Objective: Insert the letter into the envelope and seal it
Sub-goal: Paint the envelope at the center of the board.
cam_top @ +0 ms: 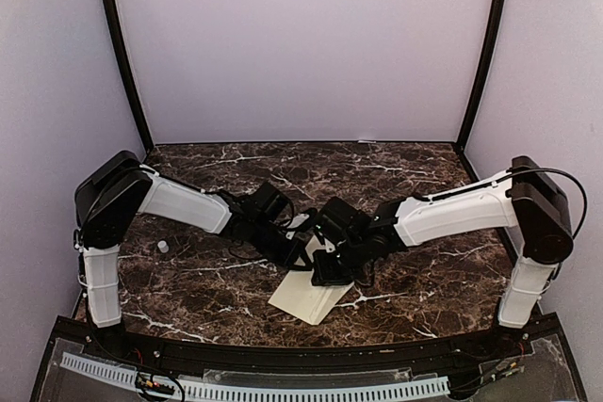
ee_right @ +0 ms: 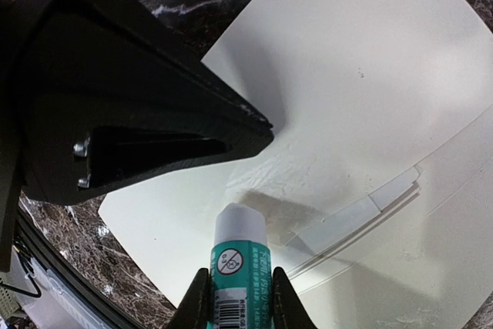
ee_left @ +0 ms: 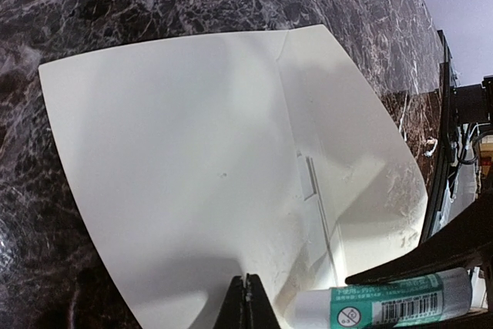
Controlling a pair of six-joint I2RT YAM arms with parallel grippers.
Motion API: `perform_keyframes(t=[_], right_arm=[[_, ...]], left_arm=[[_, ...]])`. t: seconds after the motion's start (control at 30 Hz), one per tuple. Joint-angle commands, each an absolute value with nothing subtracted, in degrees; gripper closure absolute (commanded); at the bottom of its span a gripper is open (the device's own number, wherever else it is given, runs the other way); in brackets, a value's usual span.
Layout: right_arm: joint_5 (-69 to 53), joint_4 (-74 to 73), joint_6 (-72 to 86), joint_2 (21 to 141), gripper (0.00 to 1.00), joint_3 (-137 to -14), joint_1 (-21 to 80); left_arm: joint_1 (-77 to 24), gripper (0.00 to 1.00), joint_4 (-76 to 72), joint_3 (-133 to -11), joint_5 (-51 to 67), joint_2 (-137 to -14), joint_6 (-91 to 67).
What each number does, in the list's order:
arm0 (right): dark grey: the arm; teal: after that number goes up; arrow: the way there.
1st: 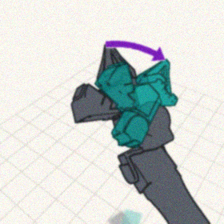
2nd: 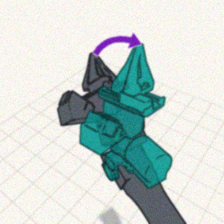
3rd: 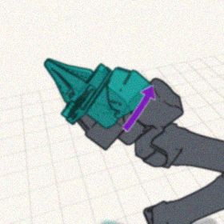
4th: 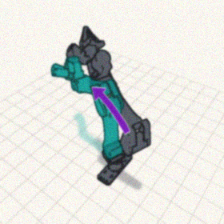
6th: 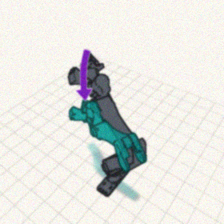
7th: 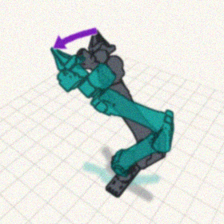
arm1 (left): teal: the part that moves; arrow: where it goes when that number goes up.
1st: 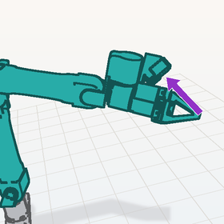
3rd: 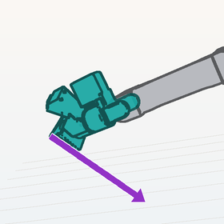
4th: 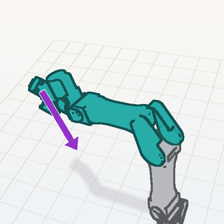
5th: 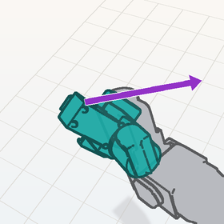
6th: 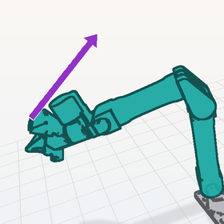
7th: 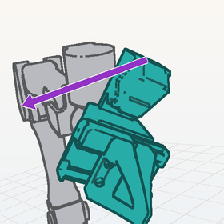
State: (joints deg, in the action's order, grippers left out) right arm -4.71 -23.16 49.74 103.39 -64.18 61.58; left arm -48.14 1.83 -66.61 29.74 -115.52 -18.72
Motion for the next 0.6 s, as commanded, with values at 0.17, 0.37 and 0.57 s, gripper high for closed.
perform_keyframes(t=[0.17, 0.37, 0.57], right_arm=[[-0.8, -25.5, 47.5, 104.6, 1.0, -62.3, 57.6], [-0.3, -25.5, 47.1, 104.1, 1.0, -61.6, 56.5], [-2.5, -24.4, 46.3, 104.2, 1.0, -61.6, 56.7]], left_arm=[[-47.9, 1.0, 6.0, -66.0, 27.6, -118.4, -18.4], [-48.0, 1.0, 6.1, -66.1, 27.4, -118.5, -18.3], [-47.9, 1.0, 6.2, -66.2, 27.4, -118.7, -18.4]])
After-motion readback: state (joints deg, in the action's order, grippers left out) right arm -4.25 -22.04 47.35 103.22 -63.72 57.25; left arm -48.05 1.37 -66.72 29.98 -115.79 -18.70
